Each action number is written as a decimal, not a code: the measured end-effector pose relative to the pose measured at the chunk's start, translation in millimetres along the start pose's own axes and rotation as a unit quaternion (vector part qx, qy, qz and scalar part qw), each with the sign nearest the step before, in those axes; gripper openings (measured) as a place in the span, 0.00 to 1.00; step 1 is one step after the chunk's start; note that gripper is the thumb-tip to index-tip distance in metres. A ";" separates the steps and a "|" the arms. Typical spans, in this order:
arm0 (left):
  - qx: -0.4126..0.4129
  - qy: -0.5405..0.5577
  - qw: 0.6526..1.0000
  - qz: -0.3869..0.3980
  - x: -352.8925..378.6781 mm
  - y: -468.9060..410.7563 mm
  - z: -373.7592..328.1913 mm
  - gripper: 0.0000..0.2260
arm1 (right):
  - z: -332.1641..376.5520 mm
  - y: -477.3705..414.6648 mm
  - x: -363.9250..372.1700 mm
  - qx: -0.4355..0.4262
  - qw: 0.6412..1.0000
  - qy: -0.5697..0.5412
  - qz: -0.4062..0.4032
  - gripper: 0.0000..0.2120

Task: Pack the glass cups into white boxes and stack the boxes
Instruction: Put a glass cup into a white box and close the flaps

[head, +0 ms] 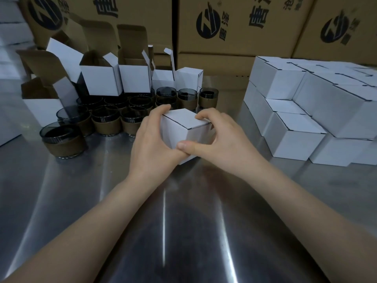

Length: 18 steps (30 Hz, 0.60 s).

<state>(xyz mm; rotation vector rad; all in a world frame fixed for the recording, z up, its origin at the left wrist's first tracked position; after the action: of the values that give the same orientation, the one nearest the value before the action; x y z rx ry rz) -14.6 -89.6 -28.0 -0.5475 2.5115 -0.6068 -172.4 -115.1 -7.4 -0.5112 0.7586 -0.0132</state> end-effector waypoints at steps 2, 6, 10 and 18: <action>0.016 -0.012 1.000 -0.016 -0.8 0.2 -3.7 0.39 | 0.4 0.7 0.5 0.007 0.999 -0.027 -0.030 0.30; 0.034 -0.004 0.999 -0.032 -2.0 0.3 -8.2 0.40 | 1.4 0.9 -1.0 0.021 0.995 -0.061 -0.080 0.28; 0.047 0.034 0.998 0.009 1.0 1.2 -10.4 0.42 | 1.1 -5.3 -12.6 0.034 0.986 -0.075 -0.145 0.26; 0.121 -0.027 0.985 0.118 16.1 11.4 -10.9 0.27 | -31.1 -27.0 -76.8 0.097 0.938 -0.057 -0.327 0.24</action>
<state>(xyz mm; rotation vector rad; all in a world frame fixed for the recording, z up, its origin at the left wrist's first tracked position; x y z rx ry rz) -36.3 -84.5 -31.2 -0.1727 2.3600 -0.7785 -244.6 -137.7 35.9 -0.5499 0.4389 -0.6682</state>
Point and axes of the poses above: each hand's wrist, its own y-axis away from the middle knuckle, its own x-axis out of the palm, z = x × y, the point moved 4 cm from there along -y, towards the middle knuckle, and after that the axes turned 8 degrees about -z, right-handed, at the moved point
